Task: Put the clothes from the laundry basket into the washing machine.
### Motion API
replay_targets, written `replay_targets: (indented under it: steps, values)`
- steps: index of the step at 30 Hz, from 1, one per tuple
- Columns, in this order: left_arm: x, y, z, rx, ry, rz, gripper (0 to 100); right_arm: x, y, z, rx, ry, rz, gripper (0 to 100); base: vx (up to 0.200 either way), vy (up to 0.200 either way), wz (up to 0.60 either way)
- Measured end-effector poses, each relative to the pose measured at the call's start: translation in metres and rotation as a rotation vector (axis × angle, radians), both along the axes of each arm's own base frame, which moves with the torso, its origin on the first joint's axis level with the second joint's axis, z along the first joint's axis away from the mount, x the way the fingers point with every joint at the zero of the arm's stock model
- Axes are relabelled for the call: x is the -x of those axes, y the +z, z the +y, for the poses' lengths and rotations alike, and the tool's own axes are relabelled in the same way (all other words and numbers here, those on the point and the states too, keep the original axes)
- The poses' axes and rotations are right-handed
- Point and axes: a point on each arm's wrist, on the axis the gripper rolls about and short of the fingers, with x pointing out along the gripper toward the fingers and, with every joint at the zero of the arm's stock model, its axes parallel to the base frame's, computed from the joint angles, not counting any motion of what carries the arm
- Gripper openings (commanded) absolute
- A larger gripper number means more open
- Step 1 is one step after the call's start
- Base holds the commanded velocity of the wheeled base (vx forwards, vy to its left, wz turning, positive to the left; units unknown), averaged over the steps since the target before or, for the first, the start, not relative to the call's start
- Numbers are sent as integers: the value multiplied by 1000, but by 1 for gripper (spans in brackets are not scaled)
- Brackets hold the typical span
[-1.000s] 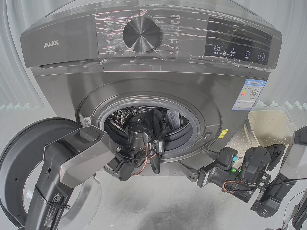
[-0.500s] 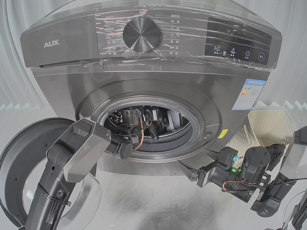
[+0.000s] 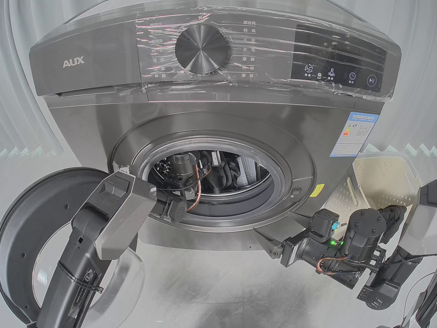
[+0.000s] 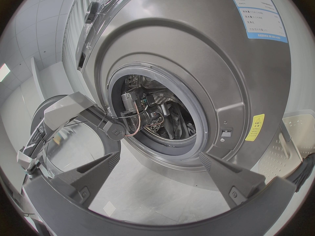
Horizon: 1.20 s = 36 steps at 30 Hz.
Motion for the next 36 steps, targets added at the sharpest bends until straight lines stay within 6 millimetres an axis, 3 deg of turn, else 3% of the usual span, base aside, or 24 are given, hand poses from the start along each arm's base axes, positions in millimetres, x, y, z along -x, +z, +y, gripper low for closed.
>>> replay_targets:
  steps: [15,24,36]
  values:
    - [12,-13,-9,-19,-25,52,100,0,0,0,1,0,1,100,0,0,0]
    - [47,-29,-20,-91,-82,172,100,0,0,0,2,0,1,100,0,0,0]
    - [101,-29,-23,-147,-150,241,100,1,-1,-1,5,-1,5,100,0,0,0]
